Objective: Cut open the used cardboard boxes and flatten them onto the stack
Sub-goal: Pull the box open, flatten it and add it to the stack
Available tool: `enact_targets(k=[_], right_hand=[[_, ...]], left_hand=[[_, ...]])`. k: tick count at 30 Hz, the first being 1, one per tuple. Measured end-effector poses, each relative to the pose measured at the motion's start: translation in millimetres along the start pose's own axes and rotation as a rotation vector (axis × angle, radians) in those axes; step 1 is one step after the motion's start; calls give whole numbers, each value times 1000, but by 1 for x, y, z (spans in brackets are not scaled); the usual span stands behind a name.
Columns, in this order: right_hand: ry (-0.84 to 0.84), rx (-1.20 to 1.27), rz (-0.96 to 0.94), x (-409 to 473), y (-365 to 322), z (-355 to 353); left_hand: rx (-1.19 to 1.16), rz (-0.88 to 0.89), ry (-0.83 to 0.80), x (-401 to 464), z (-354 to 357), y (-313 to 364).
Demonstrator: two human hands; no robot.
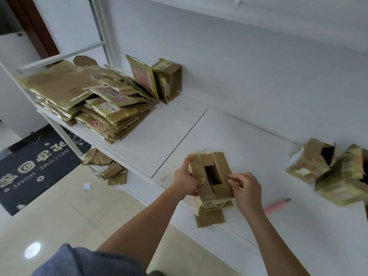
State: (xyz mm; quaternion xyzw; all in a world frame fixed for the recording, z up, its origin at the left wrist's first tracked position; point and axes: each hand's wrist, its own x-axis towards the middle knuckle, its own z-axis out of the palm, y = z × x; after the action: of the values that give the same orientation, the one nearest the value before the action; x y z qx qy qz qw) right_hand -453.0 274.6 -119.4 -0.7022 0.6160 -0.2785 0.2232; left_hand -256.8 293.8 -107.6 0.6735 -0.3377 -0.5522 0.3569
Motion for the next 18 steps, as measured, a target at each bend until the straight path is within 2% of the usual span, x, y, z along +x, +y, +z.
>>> enact_targets(k=[2, 5, 12, 18], right_hand=[[-108, -16, -30, -7, -2, 6], [-220, 148, 36, -22, 2, 8], [-199, 202, 79, -20, 3, 8], [-202, 250, 104, -21, 5, 7]], left_hand=[[9, -8, 4, 2, -2, -1], [23, -16, 5, 3, -1, 0], [164, -73, 26, 2, 9, 14], [350, -32, 175, 1, 29, 19]])
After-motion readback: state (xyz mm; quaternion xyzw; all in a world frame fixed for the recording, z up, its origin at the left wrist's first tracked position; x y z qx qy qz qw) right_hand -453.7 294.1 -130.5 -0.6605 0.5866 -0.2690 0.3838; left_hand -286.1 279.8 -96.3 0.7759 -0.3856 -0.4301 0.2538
